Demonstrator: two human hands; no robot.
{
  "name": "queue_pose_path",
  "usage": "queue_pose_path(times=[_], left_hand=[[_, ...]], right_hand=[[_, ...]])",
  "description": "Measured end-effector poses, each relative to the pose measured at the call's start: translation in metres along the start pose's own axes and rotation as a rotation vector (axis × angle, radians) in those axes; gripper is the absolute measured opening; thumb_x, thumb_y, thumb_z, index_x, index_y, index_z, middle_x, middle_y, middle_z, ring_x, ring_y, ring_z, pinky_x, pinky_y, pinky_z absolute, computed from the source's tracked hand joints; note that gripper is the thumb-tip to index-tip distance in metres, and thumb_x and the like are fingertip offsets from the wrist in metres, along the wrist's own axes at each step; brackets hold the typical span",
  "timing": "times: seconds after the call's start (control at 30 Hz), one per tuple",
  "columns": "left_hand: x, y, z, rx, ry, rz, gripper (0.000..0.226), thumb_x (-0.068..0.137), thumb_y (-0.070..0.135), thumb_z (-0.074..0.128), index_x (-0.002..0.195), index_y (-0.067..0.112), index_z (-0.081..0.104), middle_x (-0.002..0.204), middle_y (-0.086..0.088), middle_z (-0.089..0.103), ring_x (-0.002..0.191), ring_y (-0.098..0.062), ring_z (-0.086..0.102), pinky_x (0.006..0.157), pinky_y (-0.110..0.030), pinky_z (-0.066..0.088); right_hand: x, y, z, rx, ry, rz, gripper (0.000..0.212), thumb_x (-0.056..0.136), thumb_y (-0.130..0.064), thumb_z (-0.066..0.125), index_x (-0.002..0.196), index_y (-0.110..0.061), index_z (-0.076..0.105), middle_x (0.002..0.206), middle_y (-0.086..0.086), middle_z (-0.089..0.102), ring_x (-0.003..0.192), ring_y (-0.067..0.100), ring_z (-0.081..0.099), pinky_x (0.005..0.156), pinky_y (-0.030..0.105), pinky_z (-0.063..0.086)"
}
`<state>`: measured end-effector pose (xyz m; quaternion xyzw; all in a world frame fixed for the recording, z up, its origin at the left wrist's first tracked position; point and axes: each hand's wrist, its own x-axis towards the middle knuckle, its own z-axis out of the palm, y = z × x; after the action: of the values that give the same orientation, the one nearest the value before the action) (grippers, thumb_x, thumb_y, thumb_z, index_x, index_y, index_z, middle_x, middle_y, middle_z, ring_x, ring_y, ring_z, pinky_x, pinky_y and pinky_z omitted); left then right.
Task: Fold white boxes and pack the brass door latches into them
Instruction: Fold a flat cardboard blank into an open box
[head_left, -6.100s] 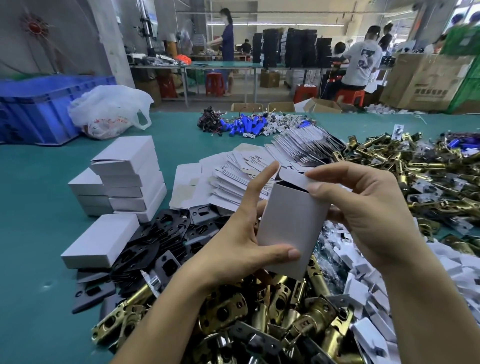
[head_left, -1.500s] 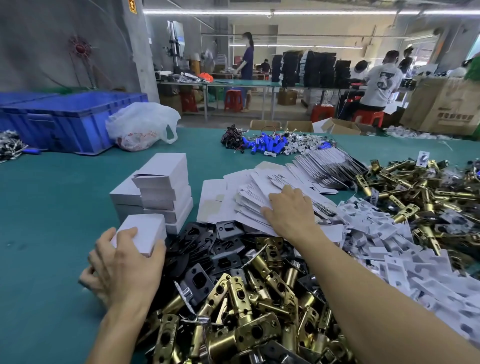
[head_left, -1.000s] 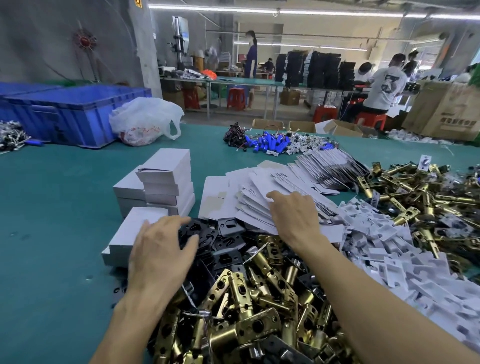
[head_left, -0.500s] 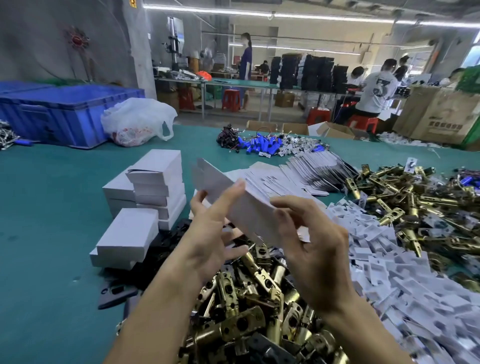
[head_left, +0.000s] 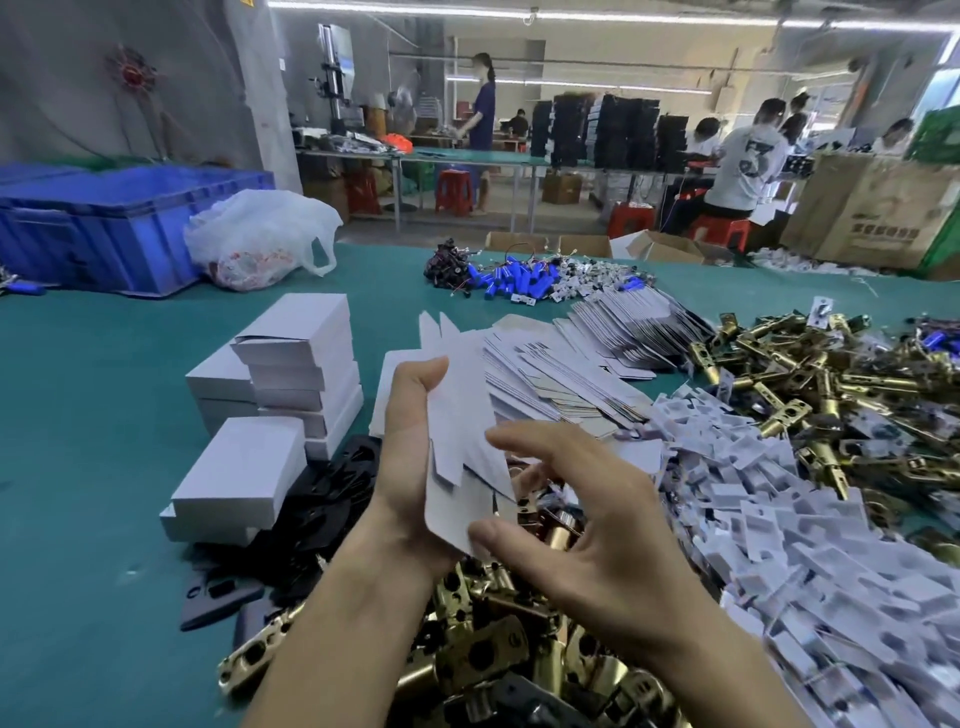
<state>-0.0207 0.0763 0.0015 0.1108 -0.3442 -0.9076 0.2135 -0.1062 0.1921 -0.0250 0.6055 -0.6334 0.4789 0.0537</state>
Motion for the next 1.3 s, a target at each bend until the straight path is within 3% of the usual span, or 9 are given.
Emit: queue_pose_path(times=[0.1,0.2,0.43,0.6,0.7,0.8,0.93,1.1,1.3], left_hand=[[0.001,-0.002,-0.003,0.000,0.039,-0.057,0.055,0.080,0.061,0.053,0.107,0.015,0.064,0.073,-0.005,0.068,0.068,-0.021,0.070,0.073,-0.033,0.052],[-0.001,-0.005,-0.002,-0.007,0.000,-0.067,0.052,0.073,0.058,0.057,0.092,0.011,0.070,0.070,-0.005,0.068,0.065,-0.020,0.070,0.057,-0.027,0.056],[-0.001,-0.011,0.009,0.056,-0.066,-0.143,0.047,0.069,0.057,0.058,0.059,0.012,0.066,0.063,-0.002,0.055,0.058,-0.016,0.063,0.059,-0.020,0.053],[0.003,-0.009,0.001,0.320,0.018,-0.058,0.069,0.069,0.050,0.073,0.117,0.002,0.057,0.086,-0.012,0.062,0.077,-0.027,0.062,0.064,-0.033,0.052],[0.003,-0.010,0.001,0.349,-0.013,0.017,0.097,0.068,0.042,0.074,0.154,0.024,0.031,0.089,-0.010,0.064,0.073,-0.027,0.065,0.058,-0.034,0.054],[0.003,-0.010,0.002,0.336,0.004,0.087,0.081,0.073,0.031,0.071,0.147,0.034,0.037,0.092,-0.003,0.068,0.070,-0.021,0.067,0.058,-0.036,0.056],[0.003,-0.009,-0.001,0.343,0.035,0.134,0.084,0.063,0.027,0.078,0.139,0.034,0.043,0.094,-0.004,0.073,0.074,-0.021,0.070,0.071,-0.044,0.058],[0.004,-0.009,-0.002,0.385,0.095,0.225,0.080,0.052,0.037,0.079,0.125,0.036,0.047,0.089,-0.001,0.074,0.072,-0.022,0.070,0.070,-0.042,0.056],[0.008,-0.008,-0.007,0.514,0.227,0.364,0.077,0.048,0.045,0.079,0.118,0.046,0.047,0.103,0.000,0.075,0.088,-0.025,0.072,0.078,-0.048,0.061]], right_hand=[[0.001,0.001,0.005,-0.062,0.047,-0.095,0.053,0.080,-0.032,0.075,0.130,-0.031,0.055,0.133,-0.012,0.056,0.105,-0.009,0.054,0.086,0.026,0.053],[0.002,0.004,0.008,-0.117,0.034,-0.115,0.053,0.081,-0.022,0.067,0.132,-0.027,0.055,0.135,-0.009,0.055,0.095,-0.007,0.053,0.084,0.032,0.056],[0.001,0.004,0.012,-0.274,0.147,-0.159,0.051,0.084,-0.012,0.051,0.134,-0.019,0.049,0.130,0.002,0.062,0.098,0.012,0.062,0.080,0.025,0.054],[0.004,0.001,0.003,-0.165,0.180,-0.094,0.037,0.101,-0.032,0.044,0.132,-0.017,0.059,0.124,-0.002,0.064,0.106,0.009,0.064,0.079,0.031,0.057],[0.004,0.000,-0.003,-0.146,0.210,-0.087,0.035,0.095,-0.024,0.057,0.130,-0.024,0.057,0.117,-0.006,0.065,0.106,0.004,0.063,0.080,0.020,0.055],[0.005,0.001,-0.005,-0.185,0.293,-0.118,0.037,0.085,-0.011,0.069,0.119,-0.023,0.061,0.112,-0.008,0.063,0.104,0.001,0.060,0.084,0.008,0.046],[0.004,0.005,-0.003,-0.089,0.309,-0.078,0.043,0.077,0.004,0.075,0.113,-0.019,0.070,0.113,-0.006,0.067,0.106,0.008,0.066,0.067,0.033,0.060],[0.003,0.009,-0.003,-0.108,0.285,-0.077,0.052,0.067,0.020,0.077,0.106,-0.013,0.071,0.111,-0.001,0.069,0.099,0.015,0.069,0.061,0.036,0.059],[0.005,0.002,-0.017,0.091,0.003,0.085,0.060,0.071,-0.001,0.069,0.124,-0.028,0.065,0.129,-0.013,0.058,0.110,0.003,0.062,0.064,0.015,0.055]])
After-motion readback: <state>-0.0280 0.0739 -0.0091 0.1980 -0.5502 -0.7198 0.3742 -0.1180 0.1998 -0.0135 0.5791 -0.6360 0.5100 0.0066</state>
